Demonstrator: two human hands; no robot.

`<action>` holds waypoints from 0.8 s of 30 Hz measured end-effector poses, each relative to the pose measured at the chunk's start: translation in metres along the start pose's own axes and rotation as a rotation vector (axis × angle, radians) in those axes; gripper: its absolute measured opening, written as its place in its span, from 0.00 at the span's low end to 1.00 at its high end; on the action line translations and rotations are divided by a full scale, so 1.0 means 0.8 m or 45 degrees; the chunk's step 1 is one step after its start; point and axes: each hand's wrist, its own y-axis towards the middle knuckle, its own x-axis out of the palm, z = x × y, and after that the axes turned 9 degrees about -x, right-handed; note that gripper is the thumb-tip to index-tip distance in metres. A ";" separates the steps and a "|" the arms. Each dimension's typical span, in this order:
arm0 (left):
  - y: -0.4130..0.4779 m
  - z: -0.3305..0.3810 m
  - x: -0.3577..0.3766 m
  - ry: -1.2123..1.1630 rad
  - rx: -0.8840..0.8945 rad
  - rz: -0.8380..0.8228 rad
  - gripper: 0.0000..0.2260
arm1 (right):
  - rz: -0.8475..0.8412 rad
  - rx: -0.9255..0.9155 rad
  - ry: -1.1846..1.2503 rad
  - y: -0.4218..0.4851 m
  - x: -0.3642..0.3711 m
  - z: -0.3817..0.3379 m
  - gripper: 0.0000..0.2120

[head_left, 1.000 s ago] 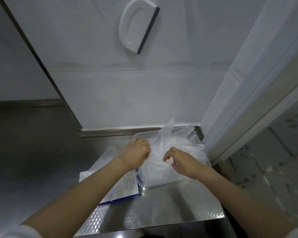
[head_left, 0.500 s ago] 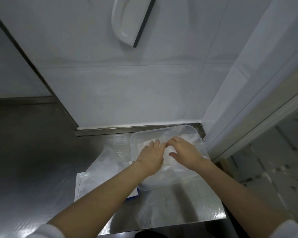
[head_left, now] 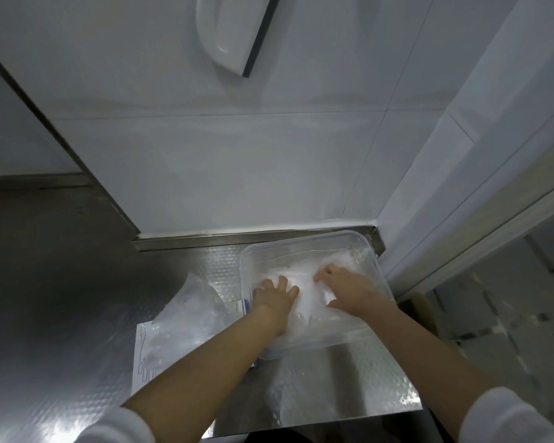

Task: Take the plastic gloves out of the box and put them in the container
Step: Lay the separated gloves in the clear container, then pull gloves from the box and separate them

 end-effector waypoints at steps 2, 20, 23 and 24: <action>0.004 0.001 0.002 0.000 -0.001 -0.039 0.38 | -0.014 -0.013 -0.019 0.002 0.001 0.000 0.27; -0.100 -0.060 -0.034 -0.568 0.025 0.795 0.19 | 0.721 -0.186 0.532 -0.036 -0.046 -0.135 0.14; -0.133 -0.094 -0.014 -0.735 -0.155 0.917 0.16 | 0.701 -0.252 0.665 -0.032 -0.043 -0.182 0.19; -0.136 -0.106 -0.005 -0.758 -0.223 0.973 0.17 | 0.668 -0.274 0.693 -0.028 -0.041 -0.193 0.21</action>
